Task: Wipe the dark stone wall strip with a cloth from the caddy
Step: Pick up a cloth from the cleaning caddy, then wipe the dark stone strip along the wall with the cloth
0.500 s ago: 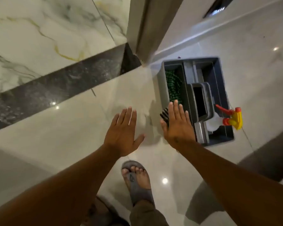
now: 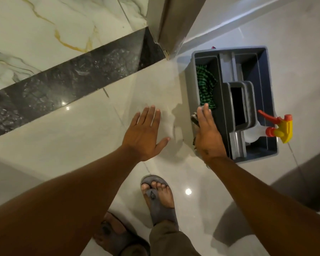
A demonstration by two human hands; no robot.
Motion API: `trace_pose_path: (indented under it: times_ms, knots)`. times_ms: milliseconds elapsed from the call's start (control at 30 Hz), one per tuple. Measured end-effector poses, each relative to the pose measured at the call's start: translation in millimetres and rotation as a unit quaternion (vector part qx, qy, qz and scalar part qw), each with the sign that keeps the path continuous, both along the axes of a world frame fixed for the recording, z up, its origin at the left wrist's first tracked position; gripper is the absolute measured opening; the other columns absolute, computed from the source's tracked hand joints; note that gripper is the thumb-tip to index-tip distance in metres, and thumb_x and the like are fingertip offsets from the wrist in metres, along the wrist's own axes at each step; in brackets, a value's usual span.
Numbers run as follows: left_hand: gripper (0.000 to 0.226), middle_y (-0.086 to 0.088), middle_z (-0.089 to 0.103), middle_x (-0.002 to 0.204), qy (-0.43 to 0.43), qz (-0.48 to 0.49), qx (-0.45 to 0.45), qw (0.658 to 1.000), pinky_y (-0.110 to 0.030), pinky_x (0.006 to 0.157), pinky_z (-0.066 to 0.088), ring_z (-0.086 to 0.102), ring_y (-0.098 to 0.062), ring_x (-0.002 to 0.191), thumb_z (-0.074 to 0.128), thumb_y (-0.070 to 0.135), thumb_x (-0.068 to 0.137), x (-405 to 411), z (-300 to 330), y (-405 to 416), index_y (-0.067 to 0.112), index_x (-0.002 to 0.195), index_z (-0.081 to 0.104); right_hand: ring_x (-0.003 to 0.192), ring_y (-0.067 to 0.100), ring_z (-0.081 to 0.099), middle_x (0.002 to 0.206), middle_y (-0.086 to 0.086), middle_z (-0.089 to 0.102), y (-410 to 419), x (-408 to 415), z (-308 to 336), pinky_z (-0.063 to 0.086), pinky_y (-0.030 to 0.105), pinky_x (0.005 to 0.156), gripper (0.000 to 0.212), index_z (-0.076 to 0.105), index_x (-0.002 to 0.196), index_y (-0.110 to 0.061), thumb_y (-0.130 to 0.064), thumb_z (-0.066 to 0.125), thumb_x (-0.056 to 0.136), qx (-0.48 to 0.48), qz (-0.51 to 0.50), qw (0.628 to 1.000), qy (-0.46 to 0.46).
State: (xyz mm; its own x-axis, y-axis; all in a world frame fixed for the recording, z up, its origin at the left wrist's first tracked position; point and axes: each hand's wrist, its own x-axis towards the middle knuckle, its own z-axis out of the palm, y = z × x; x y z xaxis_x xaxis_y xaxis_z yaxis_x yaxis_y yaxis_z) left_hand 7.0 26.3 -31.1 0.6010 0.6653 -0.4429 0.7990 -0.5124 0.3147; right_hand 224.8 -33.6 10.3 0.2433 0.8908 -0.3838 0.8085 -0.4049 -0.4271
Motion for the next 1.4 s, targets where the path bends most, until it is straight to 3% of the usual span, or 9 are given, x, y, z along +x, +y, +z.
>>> trace_pose_path:
  times_ms: [133,300,533,667,800,1033,1133,1267,1400]
  knots:
    - [0.098,-0.017,0.002,0.176,-0.015,0.008,0.003,1.0,-0.047,0.129,-0.001,-0.001,-0.034,0.163,0.015,0.076,0.099,-17,2,16,0.007,0.167,0.002,0.152,0.011,0.016,0.17,-0.002,0.013,44,-21,33,0.014,0.013,0.118,0.06,0.024,0.16,-0.018,-0.013,0.05,0.106,0.11,-0.035,0.991,0.067]
    - [0.098,-0.015,0.002,0.176,-0.005,-0.027,0.043,0.999,-0.045,0.129,-0.008,-0.001,-0.032,0.163,0.017,0.077,0.098,-74,-21,41,0.009,0.167,0.002,0.145,0.029,0.043,0.159,0.012,0.042,133,-58,24,0.036,0.05,0.12,0.055,0.027,0.16,-0.021,-0.025,0.046,0.109,0.109,-0.015,0.986,0.126]
    - [0.1,-0.012,-0.005,0.176,0.009,-0.069,0.026,0.997,-0.045,0.13,-0.006,-0.012,-0.029,0.162,0.013,0.084,0.096,-167,-85,51,0.016,0.165,-0.011,0.155,0.023,0.022,0.169,0.009,0.024,236,-77,-28,0.013,0.022,0.122,0.055,0.026,0.16,-0.014,-0.018,0.046,0.109,0.143,0.068,0.983,0.093]
    - [0.107,-0.011,-0.003,0.177,-0.024,-0.071,0.068,0.995,-0.051,0.132,0.003,-0.008,-0.029,0.163,0.026,0.086,0.094,-183,-118,43,0.014,0.168,0.0,0.15,0.029,0.033,0.162,0.012,0.036,250,-111,-80,0.027,0.044,0.125,0.059,0.029,0.157,-0.016,-0.033,0.051,0.105,0.102,0.208,0.97,0.076]
    - [0.11,-0.011,0.005,0.177,-0.078,-0.06,0.097,0.99,-0.052,0.131,0.004,0.0,-0.032,0.163,0.036,0.087,0.09,-183,-131,40,0.013,0.169,0.011,0.157,0.034,0.015,0.168,0.014,0.023,245,-117,-131,0.017,0.051,0.127,0.075,0.031,0.159,-0.017,-0.058,0.046,0.099,0.086,0.349,0.933,-0.01]
    - [0.105,-0.01,0.004,0.177,-0.109,-0.039,0.107,0.987,-0.05,0.131,0.004,0.001,-0.03,0.163,0.041,0.08,0.093,-185,-135,38,0.014,0.169,0.011,0.158,0.034,-0.002,0.171,0.018,0.003,306,-198,-151,-0.001,0.056,0.127,0.074,0.013,0.163,-0.029,-0.068,0.013,0.099,0.076,0.043,0.99,-0.108]
    - [0.103,-0.01,0.005,0.177,-0.104,-0.036,0.097,0.989,-0.05,0.13,0.006,0.0,-0.029,0.163,0.042,0.078,0.094,-185,-131,39,0.015,0.169,0.011,0.159,0.032,-0.002,0.171,0.016,0.002,278,-224,-147,0.0,0.053,0.128,0.07,0.006,0.163,-0.019,-0.058,0.017,0.105,0.091,0.175,0.976,-0.091]
    - [0.107,-0.011,0.007,0.177,-0.105,-0.038,0.091,0.99,-0.05,0.131,0.004,0.0,-0.03,0.163,0.045,0.08,0.091,-184,-127,40,0.013,0.168,0.013,0.158,0.031,0.006,0.171,0.016,0.011,264,-132,-144,0.01,0.052,0.128,0.087,0.013,0.162,-0.011,-0.069,0.03,0.099,0.118,0.391,0.907,-0.106]
    - [0.11,-0.011,0.007,0.177,-0.109,-0.034,0.095,0.989,-0.049,0.131,0.002,0.0,-0.03,0.163,0.046,0.081,0.09,-186,-130,40,0.012,0.168,0.013,0.158,0.036,0.004,0.171,0.019,0.009,313,-109,-151,0.005,0.056,0.127,0.091,0.016,0.162,-0.017,-0.077,0.021,0.094,0.1,0.191,0.961,-0.173]
